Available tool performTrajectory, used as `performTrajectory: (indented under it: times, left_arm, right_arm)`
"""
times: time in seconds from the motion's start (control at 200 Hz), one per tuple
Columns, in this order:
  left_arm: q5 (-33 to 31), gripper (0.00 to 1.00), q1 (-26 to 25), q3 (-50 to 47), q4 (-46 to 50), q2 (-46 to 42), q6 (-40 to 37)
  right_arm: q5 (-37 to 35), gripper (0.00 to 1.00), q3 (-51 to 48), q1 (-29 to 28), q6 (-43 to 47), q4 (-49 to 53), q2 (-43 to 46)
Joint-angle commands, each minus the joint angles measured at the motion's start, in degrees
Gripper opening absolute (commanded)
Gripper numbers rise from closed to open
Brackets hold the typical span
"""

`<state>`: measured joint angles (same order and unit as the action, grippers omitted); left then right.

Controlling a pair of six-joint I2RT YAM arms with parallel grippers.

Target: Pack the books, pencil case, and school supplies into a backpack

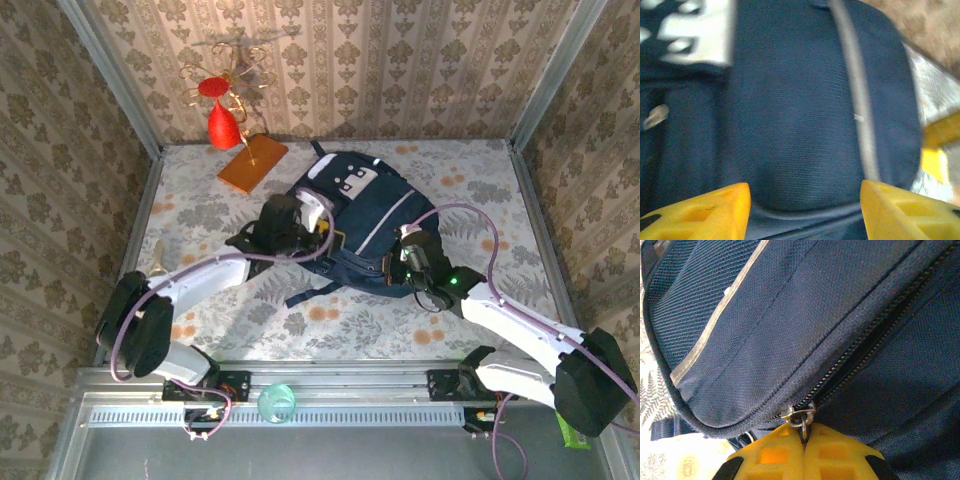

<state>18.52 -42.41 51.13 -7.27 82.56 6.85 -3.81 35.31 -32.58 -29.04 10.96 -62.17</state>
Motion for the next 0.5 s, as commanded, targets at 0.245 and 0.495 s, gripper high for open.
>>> performTrajectory:
  times: [0.245,0.495]
  left_arm:
    - [-9.05,0.75,-12.47,-2.72,-10.09,2.08,-39.35]
    - [-14.16,0.63,-14.19,2.56,-9.28,8.43,-46.53]
  right_arm:
    - [8.47,0.00,0.00,2.55,-2.33,-4.03,1.51]
    - [9.87,0.00,-1.34,3.33,-3.97,-5.91,2.23]
